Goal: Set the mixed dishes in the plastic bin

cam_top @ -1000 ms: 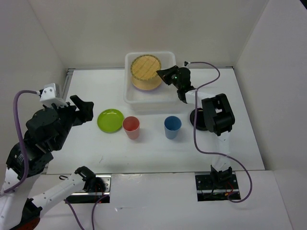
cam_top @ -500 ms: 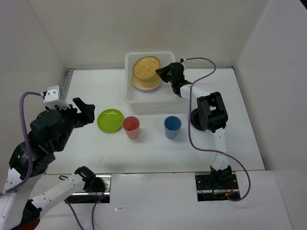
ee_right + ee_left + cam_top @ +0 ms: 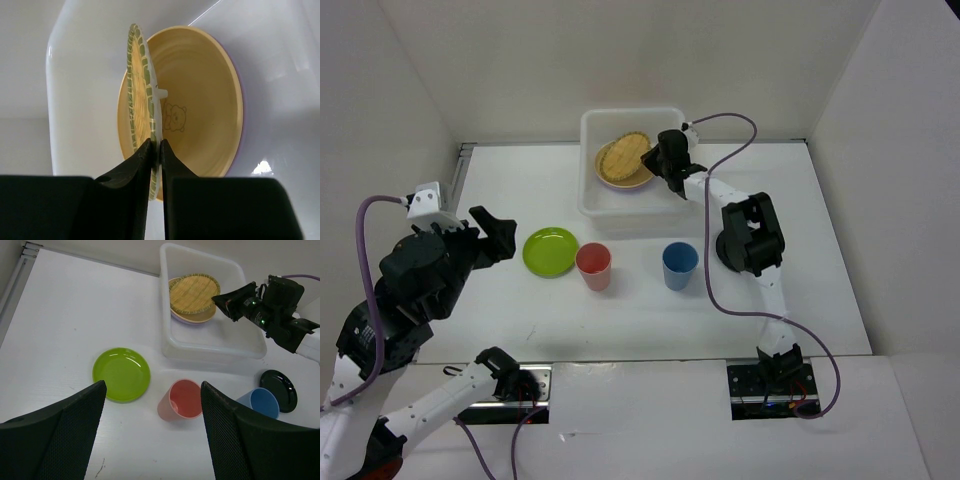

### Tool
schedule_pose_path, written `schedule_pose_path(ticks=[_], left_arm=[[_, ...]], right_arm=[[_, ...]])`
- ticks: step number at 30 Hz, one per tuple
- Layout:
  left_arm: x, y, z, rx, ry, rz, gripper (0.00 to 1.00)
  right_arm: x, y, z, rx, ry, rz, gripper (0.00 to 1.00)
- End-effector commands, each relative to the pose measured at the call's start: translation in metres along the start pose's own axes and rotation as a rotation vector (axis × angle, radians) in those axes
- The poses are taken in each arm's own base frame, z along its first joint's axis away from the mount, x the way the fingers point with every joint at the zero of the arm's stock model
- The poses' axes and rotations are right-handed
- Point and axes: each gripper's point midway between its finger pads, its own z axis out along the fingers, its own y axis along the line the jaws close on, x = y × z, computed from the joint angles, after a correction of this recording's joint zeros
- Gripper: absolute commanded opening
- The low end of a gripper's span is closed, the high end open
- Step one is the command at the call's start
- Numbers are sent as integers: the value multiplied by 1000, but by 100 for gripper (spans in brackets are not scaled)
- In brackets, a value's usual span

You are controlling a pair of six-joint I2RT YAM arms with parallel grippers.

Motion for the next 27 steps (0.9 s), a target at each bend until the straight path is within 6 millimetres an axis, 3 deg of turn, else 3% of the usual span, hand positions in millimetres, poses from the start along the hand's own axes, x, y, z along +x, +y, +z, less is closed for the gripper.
schedule_pose_path(ticks=[1, 2, 4, 7, 10, 21, 22, 24, 26, 27], left_arm=[[-9, -2, -1, 4, -40, -34, 83], [-9, -2, -1, 4, -40, -34, 84], [-9, -2, -1, 4, -40, -34, 84], [-7, -1, -1, 0, -32, -38, 84], [-7, -1, -1, 0, -32, -38, 84], [-7, -1, -1, 0, -32, -38, 85], [-7, -1, -1, 0, -32, -38, 85], [-7, -1, -1, 0, -32, -38, 85], [-5, 0, -1, -3, -24, -33, 85], [-1, -1, 0, 2, -13, -28, 85]], right_arm=[[-23, 37, -3, -35, -100, -43, 16], [-26, 46, -5, -40, -112, -58, 19], [-22, 37, 1, -8, -106, -78, 30], [-22, 35, 4, 34, -113, -120, 37], [-22, 41, 6, 61, -113, -157, 41], [-7, 2, 12, 224, -41, -234, 48], [-11, 6, 10, 226, -51, -233, 48], [-6, -7, 12, 265, -35, -256, 55], [-9, -3, 12, 257, -40, -265, 62], [-12, 1, 11, 248, -45, -276, 71]])
